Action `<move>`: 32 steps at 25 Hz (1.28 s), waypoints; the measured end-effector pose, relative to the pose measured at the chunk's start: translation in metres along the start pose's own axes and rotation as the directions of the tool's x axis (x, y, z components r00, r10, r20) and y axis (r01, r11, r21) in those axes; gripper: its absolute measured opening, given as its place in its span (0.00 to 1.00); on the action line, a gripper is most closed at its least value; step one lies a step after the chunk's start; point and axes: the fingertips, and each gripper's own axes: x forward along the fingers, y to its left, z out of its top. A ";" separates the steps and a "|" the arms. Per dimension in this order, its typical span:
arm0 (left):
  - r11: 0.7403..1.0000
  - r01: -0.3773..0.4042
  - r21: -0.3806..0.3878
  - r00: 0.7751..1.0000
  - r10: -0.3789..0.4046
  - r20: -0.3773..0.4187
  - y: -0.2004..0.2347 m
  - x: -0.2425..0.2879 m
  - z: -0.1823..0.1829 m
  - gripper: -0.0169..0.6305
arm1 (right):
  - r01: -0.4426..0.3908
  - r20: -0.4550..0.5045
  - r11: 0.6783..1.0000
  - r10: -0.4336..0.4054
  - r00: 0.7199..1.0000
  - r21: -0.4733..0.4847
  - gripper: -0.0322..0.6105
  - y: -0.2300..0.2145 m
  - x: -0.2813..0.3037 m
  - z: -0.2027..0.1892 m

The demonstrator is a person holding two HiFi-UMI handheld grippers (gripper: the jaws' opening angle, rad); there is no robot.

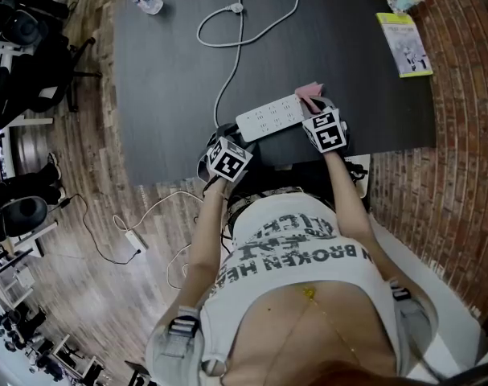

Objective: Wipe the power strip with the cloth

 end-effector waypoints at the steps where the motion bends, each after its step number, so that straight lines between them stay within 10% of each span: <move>1: 1.000 -0.001 0.001 1.000 0.001 0.001 0.000 0.000 0.000 0.47 | 0.003 -0.001 1.000 -0.003 1.000 0.003 0.08 0.000 0.000 0.000; 9: 1.000 0.000 0.001 1.000 0.000 0.003 0.000 0.001 0.001 0.47 | -0.106 0.064 0.993 0.109 0.992 -0.053 0.08 0.038 -0.008 0.020; 17: 1.000 0.000 0.000 1.000 0.000 0.000 0.000 0.001 0.000 0.47 | -0.540 0.030 0.822 0.553 0.832 -0.181 0.08 0.164 -0.015 0.046; 23: 1.000 -0.006 -0.002 1.000 0.006 0.005 -0.001 0.001 0.001 0.47 | -0.606 -0.084 0.762 0.604 0.792 -0.228 0.08 0.199 -0.005 0.030; 32: 1.000 -0.007 -0.005 1.000 0.007 0.004 0.001 -0.001 0.000 0.47 | -0.595 -0.171 0.752 0.571 0.803 -0.284 0.07 0.210 0.005 0.020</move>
